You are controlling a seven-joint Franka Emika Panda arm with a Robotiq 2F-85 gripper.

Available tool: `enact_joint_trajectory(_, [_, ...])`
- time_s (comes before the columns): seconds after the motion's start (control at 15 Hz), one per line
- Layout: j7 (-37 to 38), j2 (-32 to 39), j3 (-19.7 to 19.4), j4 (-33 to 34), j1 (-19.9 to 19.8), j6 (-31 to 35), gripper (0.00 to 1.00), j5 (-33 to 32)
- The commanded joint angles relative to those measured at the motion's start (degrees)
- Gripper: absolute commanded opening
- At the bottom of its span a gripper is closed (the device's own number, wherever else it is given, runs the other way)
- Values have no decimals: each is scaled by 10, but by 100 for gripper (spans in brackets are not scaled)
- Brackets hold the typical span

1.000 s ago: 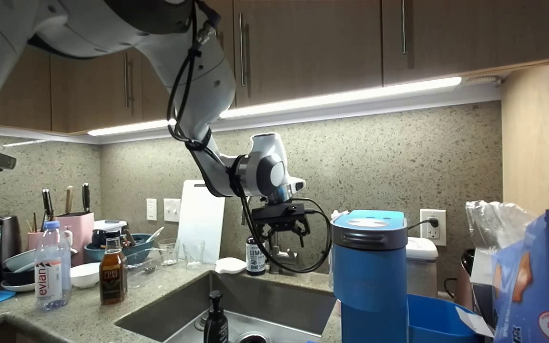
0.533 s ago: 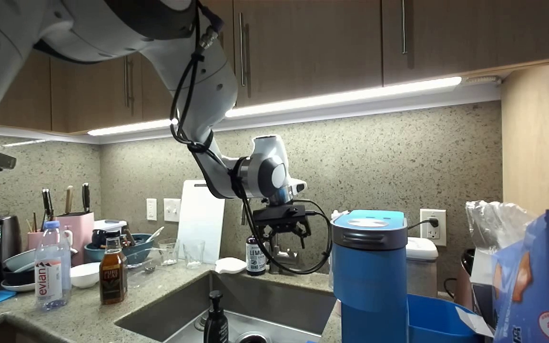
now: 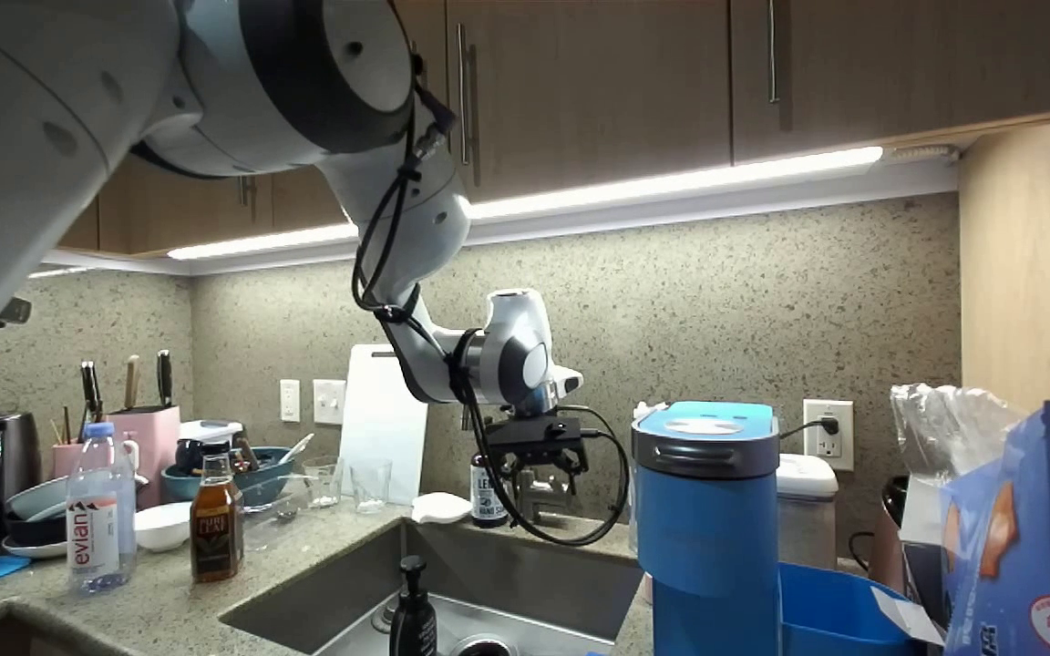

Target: Open the tab

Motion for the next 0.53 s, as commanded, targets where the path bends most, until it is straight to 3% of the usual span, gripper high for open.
enact_joint_trajectory(0.0, [-18, 25, 13, 32, -12, -20, 100, 8])
enact_joint_trajectory(0.47, [-8, 35, 12, 37, -2, 4, 100, 2])
